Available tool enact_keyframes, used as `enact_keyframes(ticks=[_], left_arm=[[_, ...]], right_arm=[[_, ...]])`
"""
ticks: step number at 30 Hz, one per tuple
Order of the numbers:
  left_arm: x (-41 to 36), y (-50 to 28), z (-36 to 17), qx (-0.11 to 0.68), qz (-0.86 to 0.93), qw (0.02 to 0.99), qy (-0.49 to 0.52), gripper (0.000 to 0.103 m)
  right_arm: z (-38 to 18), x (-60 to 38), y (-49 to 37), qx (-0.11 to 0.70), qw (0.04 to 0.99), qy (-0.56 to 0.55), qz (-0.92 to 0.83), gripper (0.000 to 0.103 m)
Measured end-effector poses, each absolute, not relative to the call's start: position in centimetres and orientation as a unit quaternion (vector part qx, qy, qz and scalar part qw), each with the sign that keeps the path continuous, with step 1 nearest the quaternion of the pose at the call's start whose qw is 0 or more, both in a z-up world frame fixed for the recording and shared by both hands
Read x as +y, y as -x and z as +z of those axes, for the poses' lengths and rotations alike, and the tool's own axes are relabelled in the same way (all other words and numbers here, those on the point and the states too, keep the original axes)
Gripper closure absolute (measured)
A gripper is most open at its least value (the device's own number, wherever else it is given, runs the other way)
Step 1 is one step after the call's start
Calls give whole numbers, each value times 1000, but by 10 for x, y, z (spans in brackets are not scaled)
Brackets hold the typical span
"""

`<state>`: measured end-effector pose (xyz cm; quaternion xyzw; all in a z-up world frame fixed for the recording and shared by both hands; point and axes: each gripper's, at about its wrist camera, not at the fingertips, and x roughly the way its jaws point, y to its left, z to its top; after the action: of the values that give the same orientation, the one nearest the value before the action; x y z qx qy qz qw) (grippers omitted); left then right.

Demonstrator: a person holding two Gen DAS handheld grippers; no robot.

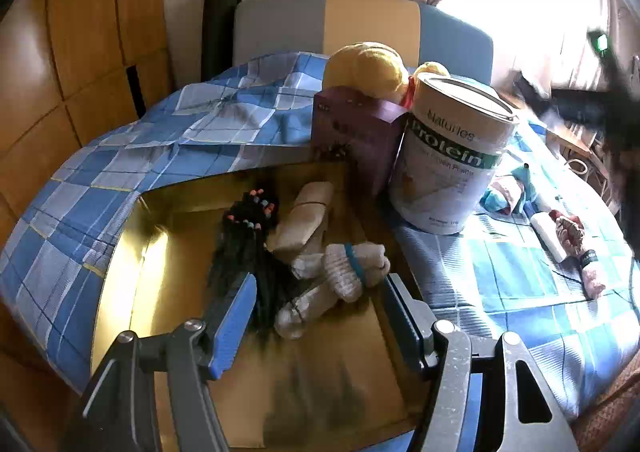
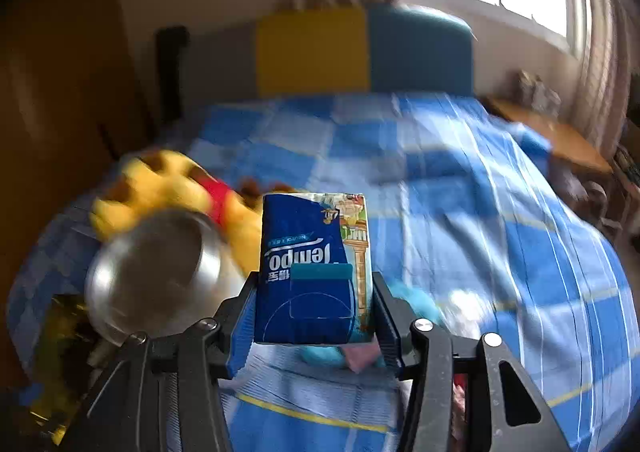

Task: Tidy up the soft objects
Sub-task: 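Carry the Tempo tissue pack into the gold tray and open the right tool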

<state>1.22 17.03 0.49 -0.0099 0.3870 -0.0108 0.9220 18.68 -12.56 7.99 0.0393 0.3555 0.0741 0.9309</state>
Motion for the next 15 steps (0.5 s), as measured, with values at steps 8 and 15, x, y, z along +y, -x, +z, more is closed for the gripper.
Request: enact_keyframes(ticks=[8, 15], left_arm=[[179, -8, 2, 388, -3, 921, 20, 37], [204, -3, 2, 382, 31, 922, 44, 37]], right_arm=[[125, -47, -153, 297, 936, 7, 189, 51], [107, 12, -103, 311, 906, 43, 282, 51]])
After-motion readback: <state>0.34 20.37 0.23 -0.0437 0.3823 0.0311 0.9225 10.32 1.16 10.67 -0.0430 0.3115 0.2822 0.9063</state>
